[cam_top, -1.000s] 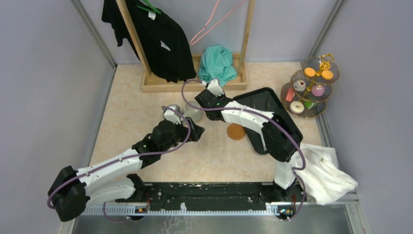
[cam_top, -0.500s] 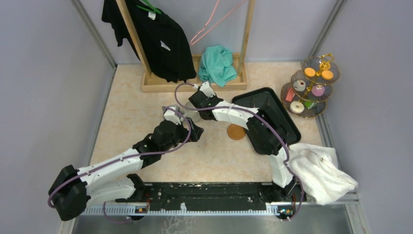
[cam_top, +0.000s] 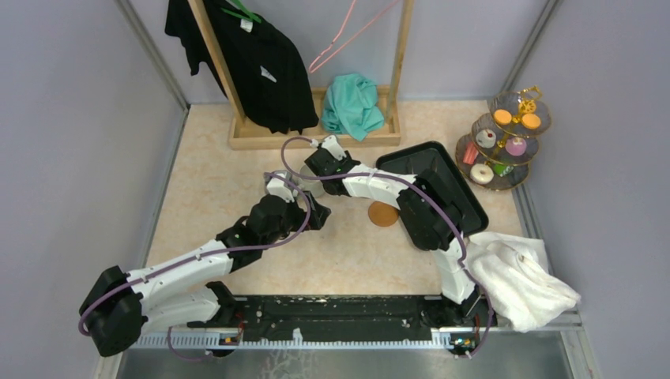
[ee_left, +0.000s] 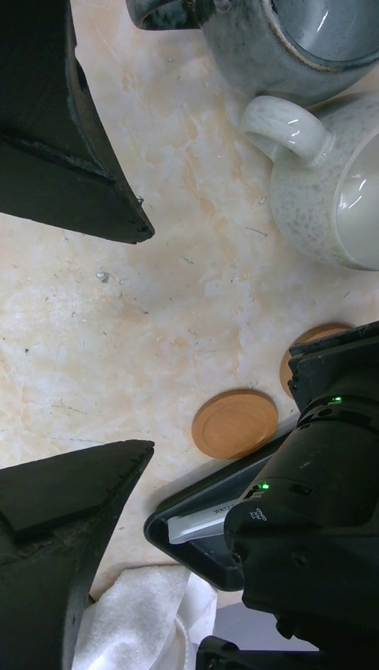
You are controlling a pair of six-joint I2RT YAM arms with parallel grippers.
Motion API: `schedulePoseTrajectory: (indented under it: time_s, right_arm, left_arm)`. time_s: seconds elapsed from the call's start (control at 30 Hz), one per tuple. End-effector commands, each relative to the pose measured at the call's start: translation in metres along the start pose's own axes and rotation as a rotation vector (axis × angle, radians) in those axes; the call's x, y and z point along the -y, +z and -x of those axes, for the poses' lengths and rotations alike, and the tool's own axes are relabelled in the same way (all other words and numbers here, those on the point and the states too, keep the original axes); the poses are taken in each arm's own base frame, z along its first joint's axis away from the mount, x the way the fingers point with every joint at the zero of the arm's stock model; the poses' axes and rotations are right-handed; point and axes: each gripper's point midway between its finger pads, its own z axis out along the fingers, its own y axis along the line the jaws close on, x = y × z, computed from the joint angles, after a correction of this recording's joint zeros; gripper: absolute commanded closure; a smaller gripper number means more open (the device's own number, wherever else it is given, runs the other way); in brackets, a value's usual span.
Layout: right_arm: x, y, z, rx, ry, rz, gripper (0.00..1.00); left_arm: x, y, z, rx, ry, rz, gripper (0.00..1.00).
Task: Serve the afternoon tea
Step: Place the coaster at the center of the board, then pick up the tray from the center of the board.
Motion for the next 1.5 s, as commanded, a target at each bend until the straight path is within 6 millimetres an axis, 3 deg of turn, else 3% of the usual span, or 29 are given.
schedulePoseTrajectory:
  time_s: [0.0, 0.23, 0.37, 0.47, 0.67, 0.73, 0.9, 1.17, 1.47]
  right_arm:
    - [-0.005, -0.022, 0.037, 0.097, 0.094, 0.065, 0.64]
    - [0.008, -0.051, 0.057, 0.153, 0.15, 0.103, 0.63]
    - [0.039, -0.074, 0.067, 0.202, 0.203, 0.074, 0.59]
    - [0.067, -0.08, 0.067, 0.195, 0.239, 0.046, 0.59]
    - [0.131, -0.077, 0.044, 0.165, 0.368, 0.019, 0.6]
    - [0.155, -0.069, 0.031, 0.138, 0.412, -0.01, 0.6]
    - [0.192, -0.051, -0.008, 0.054, 0.494, -0.058, 0.61]
    - [0.215, -0.034, -0.052, -0.053, 0.564, -0.114, 0.63]
    - [0.223, -0.038, -0.057, -0.032, 0.597, -0.112, 0.64]
  left_arm:
    - [0.002, 0.001, 0.003, 0.006, -0.006, 0.003, 0.01]
    - [0.012, 0.006, 0.001, -0.007, 0.013, -0.009, 0.01]
    - [0.032, 0.017, -0.009, -0.027, 0.067, -0.025, 0.01]
    - [0.058, 0.031, -0.023, -0.056, 0.118, -0.057, 0.01]
    - [0.1, 0.064, -0.04, -0.098, 0.168, -0.125, 0.01]
    - [0.111, 0.076, -0.044, -0.112, 0.178, -0.146, 0.01]
    - [0.136, 0.108, -0.053, -0.139, 0.204, -0.187, 0.01]
    - [0.153, 0.149, -0.066, -0.157, 0.231, -0.201, 0.01]
    - [0.141, 0.185, -0.083, -0.225, 0.249, -0.136, 0.06]
